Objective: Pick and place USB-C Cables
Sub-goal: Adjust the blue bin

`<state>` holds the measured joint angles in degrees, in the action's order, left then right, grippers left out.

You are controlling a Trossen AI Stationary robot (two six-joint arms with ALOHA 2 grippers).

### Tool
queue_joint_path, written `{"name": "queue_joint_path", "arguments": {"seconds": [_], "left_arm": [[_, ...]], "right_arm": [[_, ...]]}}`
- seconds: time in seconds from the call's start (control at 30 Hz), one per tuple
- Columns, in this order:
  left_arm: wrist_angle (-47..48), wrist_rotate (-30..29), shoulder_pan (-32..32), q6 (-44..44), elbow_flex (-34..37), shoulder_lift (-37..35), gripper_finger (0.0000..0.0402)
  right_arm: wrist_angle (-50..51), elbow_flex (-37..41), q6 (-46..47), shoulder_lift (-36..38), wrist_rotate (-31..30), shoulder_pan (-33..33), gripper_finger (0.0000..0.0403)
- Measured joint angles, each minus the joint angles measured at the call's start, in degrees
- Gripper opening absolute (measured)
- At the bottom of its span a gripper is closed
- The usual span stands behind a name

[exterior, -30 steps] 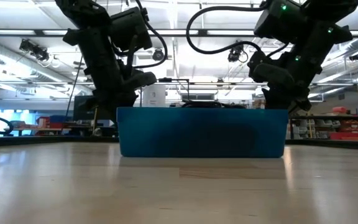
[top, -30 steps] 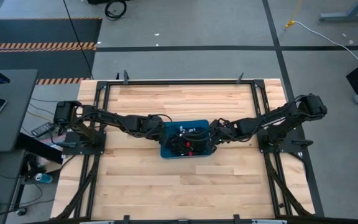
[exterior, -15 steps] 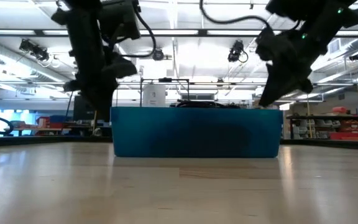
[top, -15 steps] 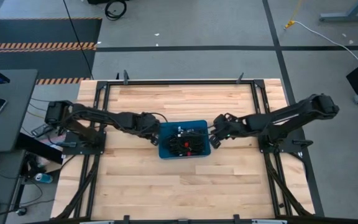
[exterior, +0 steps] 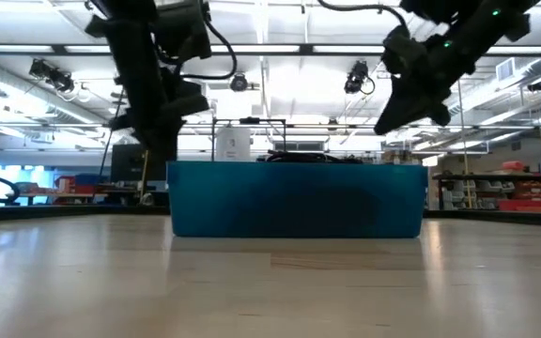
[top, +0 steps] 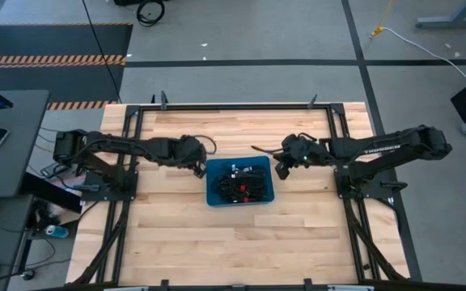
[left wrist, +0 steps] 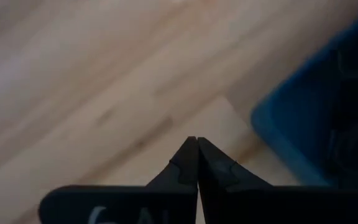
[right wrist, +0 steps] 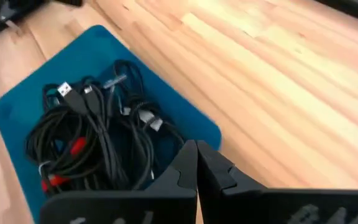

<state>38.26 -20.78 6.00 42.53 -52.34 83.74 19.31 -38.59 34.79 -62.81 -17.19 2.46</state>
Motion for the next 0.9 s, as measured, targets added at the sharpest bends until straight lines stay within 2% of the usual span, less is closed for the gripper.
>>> {"name": "queue_joint_path", "arguments": {"seconds": [0.23,0.43,0.7,0.9], "left_arm": [[-10.8,1.6,6.9,-8.0,0.0,0.0,0.0002],[-17.1,2.8,10.0,-10.0,0.0,0.2,0.0002],[-16.4,3.2,10.3,-10.7,0.0,0.2,0.0002],[-15.6,3.1,10.3,-10.9,0.0,0.2,0.0002]], "right_arm": [[-9.3,0.0,-6.6,-5.1,8.6,8.5,0.0000],[-15.6,0.0,-9.4,-12.9,14.5,12.9,0.0000],[-25.0,0.0,-11.2,-22.7,19.8,15.9,0.0000],[-29.0,0.0,-10.9,-27.3,23.7,17.5,0.0000]]}}
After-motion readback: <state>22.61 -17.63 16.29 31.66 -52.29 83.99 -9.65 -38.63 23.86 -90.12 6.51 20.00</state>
